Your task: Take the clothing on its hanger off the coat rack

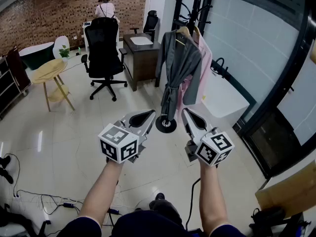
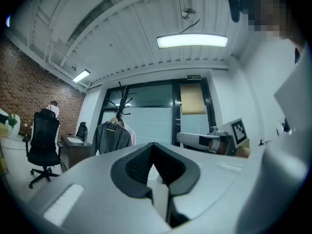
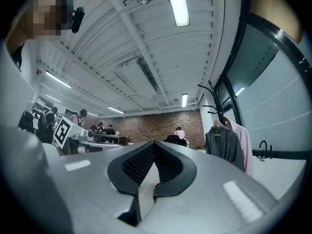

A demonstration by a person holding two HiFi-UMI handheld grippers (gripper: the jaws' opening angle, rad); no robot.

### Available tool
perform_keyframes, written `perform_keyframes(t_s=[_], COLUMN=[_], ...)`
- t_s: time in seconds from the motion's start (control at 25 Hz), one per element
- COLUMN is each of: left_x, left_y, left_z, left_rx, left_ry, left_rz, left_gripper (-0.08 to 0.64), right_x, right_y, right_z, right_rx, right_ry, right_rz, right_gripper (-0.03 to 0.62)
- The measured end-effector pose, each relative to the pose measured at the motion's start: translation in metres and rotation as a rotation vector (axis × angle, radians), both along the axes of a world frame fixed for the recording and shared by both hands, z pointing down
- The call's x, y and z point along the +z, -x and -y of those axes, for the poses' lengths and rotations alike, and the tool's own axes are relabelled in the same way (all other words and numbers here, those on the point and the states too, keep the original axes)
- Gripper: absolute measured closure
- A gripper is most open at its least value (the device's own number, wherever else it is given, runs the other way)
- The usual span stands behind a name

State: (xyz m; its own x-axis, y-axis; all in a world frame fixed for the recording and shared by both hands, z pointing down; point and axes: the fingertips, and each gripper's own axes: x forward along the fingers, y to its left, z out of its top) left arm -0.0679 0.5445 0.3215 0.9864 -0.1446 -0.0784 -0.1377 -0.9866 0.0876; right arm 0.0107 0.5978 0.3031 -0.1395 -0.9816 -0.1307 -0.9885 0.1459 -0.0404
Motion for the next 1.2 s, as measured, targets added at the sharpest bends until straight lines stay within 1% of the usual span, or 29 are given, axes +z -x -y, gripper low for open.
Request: perform_keyframes(t_s=[0.36,0.72,0.96,1.2], left_x=[-0.002,-0.007,-0.012,-0.010], left_y=[-0.068,-0.123,-0.150,-0.179], left_z=[0.037,0.073,0.105,0.157], left_rx=[-0.041,-0.084,-0.079,-0.048], left_ry=[0.000,-0.006,-0.008,-0.003], left_rz=[-0.032,-0.033,-0.037,-0.054], left_gripper=[0.548,0.548,0.548,0.548], right_x=[0.006,0.000,-0.007,-0.004], right_y=[-0.074,-0.133,-0.161,-0.186], right_z=[0.031,0.068,0.102,0.150], right_rx=[-0.018,-0.033,-0.021,0.015], right_ry=[0.001,-0.013,-0.023,-0.010], right_rz=[-0.016,-0.039,-0.053,-0.081], right_gripper=[0.591,0.591,0.591,0.591])
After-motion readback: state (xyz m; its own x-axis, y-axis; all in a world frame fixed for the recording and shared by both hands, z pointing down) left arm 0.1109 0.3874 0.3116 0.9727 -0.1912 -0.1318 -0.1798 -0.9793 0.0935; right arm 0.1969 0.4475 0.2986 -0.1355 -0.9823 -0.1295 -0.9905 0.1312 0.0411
